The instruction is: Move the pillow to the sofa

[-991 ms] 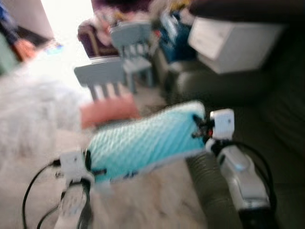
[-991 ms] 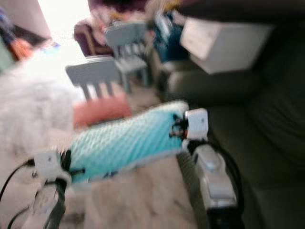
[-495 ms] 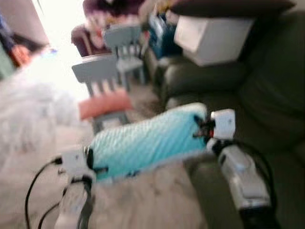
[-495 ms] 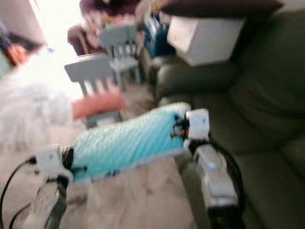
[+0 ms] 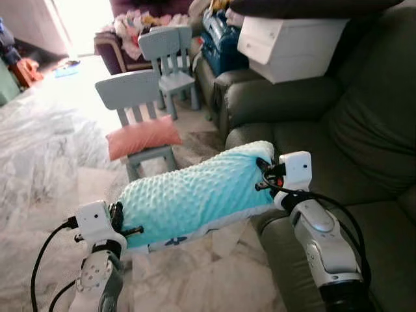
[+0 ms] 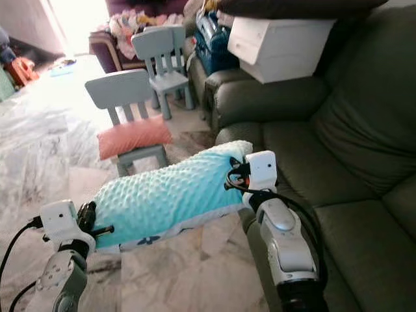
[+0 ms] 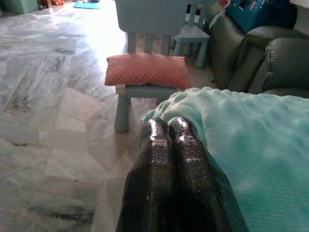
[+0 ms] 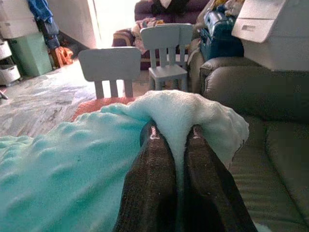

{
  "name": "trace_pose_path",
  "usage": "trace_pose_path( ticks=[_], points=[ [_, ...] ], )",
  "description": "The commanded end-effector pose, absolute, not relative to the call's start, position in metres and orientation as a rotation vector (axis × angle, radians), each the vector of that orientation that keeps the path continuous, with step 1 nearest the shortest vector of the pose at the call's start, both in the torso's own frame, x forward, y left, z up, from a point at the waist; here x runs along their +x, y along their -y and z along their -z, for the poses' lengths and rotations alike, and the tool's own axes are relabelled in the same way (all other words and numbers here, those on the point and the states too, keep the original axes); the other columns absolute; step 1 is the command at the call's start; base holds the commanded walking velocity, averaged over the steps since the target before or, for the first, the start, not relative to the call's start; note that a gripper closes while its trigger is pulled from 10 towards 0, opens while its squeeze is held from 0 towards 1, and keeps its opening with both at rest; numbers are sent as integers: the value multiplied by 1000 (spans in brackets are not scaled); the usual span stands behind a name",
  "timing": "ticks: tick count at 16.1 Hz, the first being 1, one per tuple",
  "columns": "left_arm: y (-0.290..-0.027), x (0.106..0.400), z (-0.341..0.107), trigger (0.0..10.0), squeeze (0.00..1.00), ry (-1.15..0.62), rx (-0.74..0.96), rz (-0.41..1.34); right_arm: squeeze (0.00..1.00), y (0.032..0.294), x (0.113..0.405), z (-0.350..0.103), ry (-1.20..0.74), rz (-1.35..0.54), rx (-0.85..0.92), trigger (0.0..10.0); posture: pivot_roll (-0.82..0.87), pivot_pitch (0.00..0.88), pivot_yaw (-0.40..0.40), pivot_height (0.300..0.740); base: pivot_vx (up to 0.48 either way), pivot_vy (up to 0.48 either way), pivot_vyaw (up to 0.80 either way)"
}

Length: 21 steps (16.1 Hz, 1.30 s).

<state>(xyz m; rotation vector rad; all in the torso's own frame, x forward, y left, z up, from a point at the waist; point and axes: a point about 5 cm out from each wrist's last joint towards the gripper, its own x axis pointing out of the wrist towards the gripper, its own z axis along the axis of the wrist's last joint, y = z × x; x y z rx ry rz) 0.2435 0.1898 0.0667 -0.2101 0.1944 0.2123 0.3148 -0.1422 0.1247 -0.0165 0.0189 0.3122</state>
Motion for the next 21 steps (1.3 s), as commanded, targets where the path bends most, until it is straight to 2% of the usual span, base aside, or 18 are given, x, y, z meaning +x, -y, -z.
trace_pose_path(
  ticks=[1, 14, 16, 21],
  points=[
    [-193, 245, -73, 10000, 0, -171, -210, -216, 0, 139, 318, -137, 26, -324, -14, 10000, -243, 0, 80, 740, 0, 0, 0],
    [-194, 246, -73, 10000, 0, -171, -212, -212, 0, 138, 318, -136, 20, -321, -14, 10000, -244, 0, 82, 740, 0, 0, 0],
    [-189, 254, -82, 10000, 0, -149, -257, -150, 0, 140, 321, -136, 12, -298, -3, 10000, -249, 0, 91, 740, 0, 0, -800],
    [-188, 255, -82, 10000, 0, -150, -253, -145, 0, 139, 321, -136, 12, -301, -2, 10000, -250, 0, 91, 740, 0, 0, -800]
  ],
)
